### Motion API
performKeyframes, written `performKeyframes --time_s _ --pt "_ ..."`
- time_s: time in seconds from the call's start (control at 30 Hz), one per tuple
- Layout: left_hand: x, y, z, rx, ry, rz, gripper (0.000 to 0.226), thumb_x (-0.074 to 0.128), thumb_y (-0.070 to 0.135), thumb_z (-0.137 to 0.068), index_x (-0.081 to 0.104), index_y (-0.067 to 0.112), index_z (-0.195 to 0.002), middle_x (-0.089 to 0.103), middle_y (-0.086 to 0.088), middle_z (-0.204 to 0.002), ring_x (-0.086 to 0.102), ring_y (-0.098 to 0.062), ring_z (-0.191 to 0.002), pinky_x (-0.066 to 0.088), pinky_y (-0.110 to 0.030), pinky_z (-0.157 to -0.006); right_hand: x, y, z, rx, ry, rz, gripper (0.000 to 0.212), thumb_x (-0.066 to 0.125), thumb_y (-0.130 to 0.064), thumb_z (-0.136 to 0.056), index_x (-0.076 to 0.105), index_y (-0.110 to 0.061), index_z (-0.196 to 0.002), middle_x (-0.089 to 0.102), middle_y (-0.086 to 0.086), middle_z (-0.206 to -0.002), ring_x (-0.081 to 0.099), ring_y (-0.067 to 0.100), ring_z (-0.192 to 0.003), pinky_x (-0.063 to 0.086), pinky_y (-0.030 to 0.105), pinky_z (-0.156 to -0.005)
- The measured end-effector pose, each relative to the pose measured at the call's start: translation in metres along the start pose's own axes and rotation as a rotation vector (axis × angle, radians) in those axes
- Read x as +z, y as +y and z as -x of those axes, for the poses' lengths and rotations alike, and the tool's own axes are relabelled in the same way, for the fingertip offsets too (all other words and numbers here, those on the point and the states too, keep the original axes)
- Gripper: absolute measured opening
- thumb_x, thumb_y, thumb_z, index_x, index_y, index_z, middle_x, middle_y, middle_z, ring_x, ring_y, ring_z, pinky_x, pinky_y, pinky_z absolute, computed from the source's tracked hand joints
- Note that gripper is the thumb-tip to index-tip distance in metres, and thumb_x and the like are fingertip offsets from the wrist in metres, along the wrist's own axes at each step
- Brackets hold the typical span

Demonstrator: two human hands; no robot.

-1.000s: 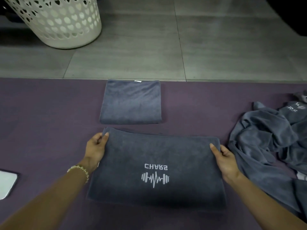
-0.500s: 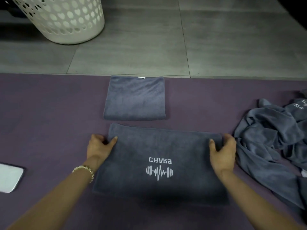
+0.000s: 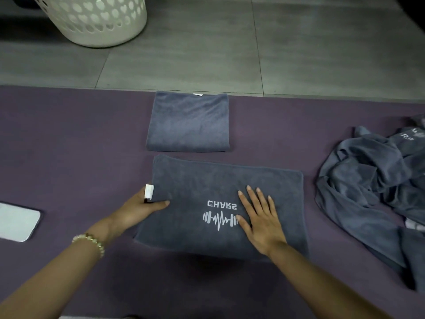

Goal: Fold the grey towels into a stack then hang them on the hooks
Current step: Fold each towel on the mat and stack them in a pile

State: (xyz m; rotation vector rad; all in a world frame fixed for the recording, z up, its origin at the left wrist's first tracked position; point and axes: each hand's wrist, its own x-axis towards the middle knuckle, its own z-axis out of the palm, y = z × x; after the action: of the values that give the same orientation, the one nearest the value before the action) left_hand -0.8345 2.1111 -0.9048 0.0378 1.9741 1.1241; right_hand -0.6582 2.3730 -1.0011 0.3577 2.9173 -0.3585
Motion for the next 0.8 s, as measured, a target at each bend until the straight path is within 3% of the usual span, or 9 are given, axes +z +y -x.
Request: performKeyframes --time_s 0.1,0.2,0.27,0.33,0.4,0.47,0.53,0.7,0.8 --pt "0.022 0.036 0.019 0.132 -0.107 0.104 0.053 0.063 0.012 -0.088 0.045 0.03 -0.135 0.069 0.016 -0.11 0.065 0.0 -0.1 0.052 -0.019 -0.088 -0.014 -0.002 -0.001 0.034 -0.026 -0.321 0.062 0.005 -0.065 -0.092 0.007 -0.039 -0.148 -0.004 -0.018 -0.157 -0.013 0.0 -0.144 -0.014 0.027 -0.117" --pt "0.06 0.065 0.031 0.231 -0.287 0.104 0.076 0.063 0.015 -0.088 0.021 0.05 -0.14 0.061 0.018 -0.111 0.065 0.0 -0.097 0.055 -0.018 -0.074 -0.04 -0.013 0.001 0.312 0.2 -0.999 0.033 0.035 -0.039 -0.101 0.057 -0.028 -0.123 0.051 -0.01 -0.135 0.042 0.0 -0.127 0.027 0.028 -0.115" --pt "0.085 0.074 0.03 0.217 -0.407 0.141 0.07 0.059 0.017 -0.09 0.021 0.05 -0.138 0.06 0.008 -0.094 0.066 -0.008 -0.082 0.056 -0.023 -0.068 -0.051 -0.009 0.002 0.61 0.197 -1.411 0.039 0.033 -0.041 -0.1 0.066 -0.021 -0.104 0.067 0.003 -0.113 0.059 0.015 -0.107 0.046 0.033 -0.098" --pt "0.106 0.068 0.02 0.298 -0.324 0.099 0.056 0.054 0.019 -0.094 0.03 0.038 -0.141 0.059 0.004 -0.098 0.063 -0.01 -0.09 0.054 -0.025 -0.079 -0.056 0.003 0.004 0.867 0.006 -1.644 0.062 0.03 -0.058 -0.096 0.067 -0.01 -0.109 0.067 0.018 -0.112 0.059 0.034 -0.107 0.047 0.045 -0.097" --pt "0.115 0.046 0.0 0.44 -0.152 -0.29 0.053 0.044 0.037 -0.098 0.027 0.031 -0.147 0.049 0.006 -0.132 0.044 -0.006 -0.126 0.036 -0.023 -0.106 -0.057 0.011 0.007 0.929 -0.102 -1.777 0.066 0.027 -0.062 -0.094 0.064 -0.012 -0.115 0.068 0.014 -0.109 0.06 0.032 -0.108 0.042 0.046 -0.102" --pt "0.125 0.017 -0.018 0.536 -0.091 -0.751 0.068 0.016 0.062 -0.092 0.009 0.029 -0.151 0.011 0.012 -0.158 -0.003 -0.003 -0.145 0.006 -0.025 -0.119 -0.053 0.005 0.006 0.864 -0.053 -1.691 0.051 0.038 -0.056 -0.095 0.067 -0.015 -0.107 0.073 0.004 -0.1 0.066 0.02 -0.099 0.047 0.038 -0.094" --pt "0.135 -0.001 -0.028 0.539 -0.072 -0.951 0.076 -0.009 0.063 -0.081 -0.01 0.029 -0.148 -0.018 0.017 -0.153 -0.033 0.001 -0.135 -0.012 -0.027 -0.118 -0.044 -0.005 0.001 0.762 0.1 -1.432 0.031 0.057 -0.039 -0.092 0.068 -0.01 -0.093 0.073 0.003 -0.09 0.067 0.014 -0.088 0.05 0.032 -0.084" --pt "0.151 -0.014 -0.039 0.645 0.123 -1.054 0.058 0.004 0.048 -0.101 0.005 0.022 -0.152 0.022 -0.002 -0.157 0.005 -0.017 -0.144 0.003 -0.034 -0.114 -0.05 -0.015 0.001 0.525 0.415 -1.028 0.015 0.055 -0.019 -0.095 0.056 -0.007 -0.087 0.061 0.002 -0.075 0.058 0.01 -0.071 0.046 0.02 -0.069" --pt "0.168 -0.004 -0.039 0.672 0.102 -1.032 0.056 0.004 0.048 -0.101 0.003 0.025 -0.152 0.017 -0.001 -0.158 0.007 -0.019 -0.145 0.006 -0.038 -0.114 -0.066 -0.001 0.014 0.439 0.516 -0.996 0.008 0.051 -0.017 -0.096 0.055 -0.011 -0.092 0.063 -0.008 -0.08 0.06 0.001 -0.076 0.044 0.006 -0.067"
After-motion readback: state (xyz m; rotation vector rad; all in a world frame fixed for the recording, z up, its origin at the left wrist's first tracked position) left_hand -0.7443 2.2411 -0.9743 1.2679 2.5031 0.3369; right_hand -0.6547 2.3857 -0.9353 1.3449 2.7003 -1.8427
